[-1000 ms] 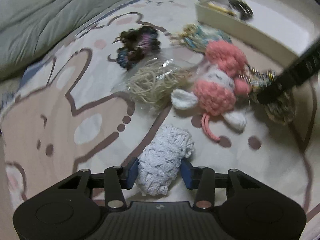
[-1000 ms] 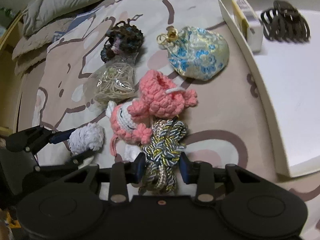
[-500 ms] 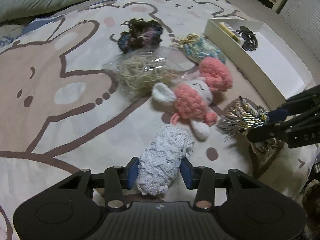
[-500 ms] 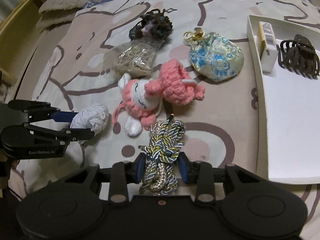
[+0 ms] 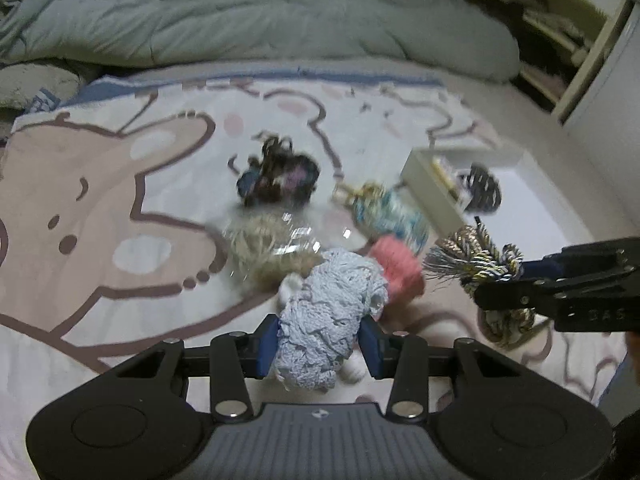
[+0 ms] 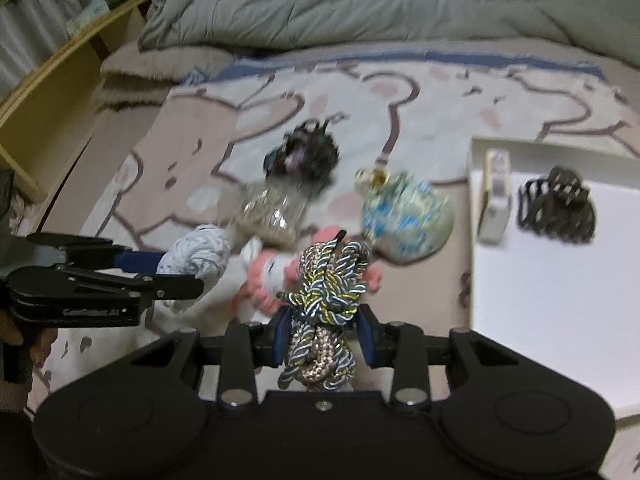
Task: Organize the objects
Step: 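Lift and carry the knitted pouch and braided rope toward the white box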
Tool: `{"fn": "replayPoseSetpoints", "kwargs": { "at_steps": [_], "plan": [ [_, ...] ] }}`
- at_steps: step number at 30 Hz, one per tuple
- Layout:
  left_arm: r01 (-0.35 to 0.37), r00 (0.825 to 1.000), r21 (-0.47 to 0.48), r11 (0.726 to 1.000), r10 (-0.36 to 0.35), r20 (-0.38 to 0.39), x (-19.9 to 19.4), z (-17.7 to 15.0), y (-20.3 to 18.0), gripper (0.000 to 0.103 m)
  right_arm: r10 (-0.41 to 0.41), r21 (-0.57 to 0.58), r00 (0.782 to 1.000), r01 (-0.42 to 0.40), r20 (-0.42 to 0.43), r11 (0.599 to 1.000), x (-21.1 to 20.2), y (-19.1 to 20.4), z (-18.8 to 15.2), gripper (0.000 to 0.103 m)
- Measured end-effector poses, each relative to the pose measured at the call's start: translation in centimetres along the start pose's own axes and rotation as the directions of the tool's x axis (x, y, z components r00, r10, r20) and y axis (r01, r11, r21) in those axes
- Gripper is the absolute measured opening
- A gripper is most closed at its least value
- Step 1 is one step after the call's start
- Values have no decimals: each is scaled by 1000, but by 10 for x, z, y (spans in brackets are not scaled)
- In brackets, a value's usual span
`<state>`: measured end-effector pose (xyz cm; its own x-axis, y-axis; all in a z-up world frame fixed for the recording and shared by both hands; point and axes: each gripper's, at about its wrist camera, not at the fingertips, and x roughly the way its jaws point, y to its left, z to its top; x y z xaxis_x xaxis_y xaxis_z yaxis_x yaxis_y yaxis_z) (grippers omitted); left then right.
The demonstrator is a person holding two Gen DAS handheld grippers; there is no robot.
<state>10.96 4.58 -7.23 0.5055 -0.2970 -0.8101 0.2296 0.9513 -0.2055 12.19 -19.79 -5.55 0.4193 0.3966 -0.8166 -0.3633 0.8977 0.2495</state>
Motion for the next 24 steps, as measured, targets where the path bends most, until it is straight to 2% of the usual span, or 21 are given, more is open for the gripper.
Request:
{"fn": "replayPoseSetpoints", "kwargs": {
  "at_steps": [10,24],
  "plan": [
    [-1,993,-60,998,8,117,-16,14,-31,44,-43,-15,987,46,158,999,-30,-10,14,36],
    [37,968,-139,990,-1,252,-39,31,-61,44,-58,-39,938,76,343,996,-80,-25,18,36]
  ]
}}
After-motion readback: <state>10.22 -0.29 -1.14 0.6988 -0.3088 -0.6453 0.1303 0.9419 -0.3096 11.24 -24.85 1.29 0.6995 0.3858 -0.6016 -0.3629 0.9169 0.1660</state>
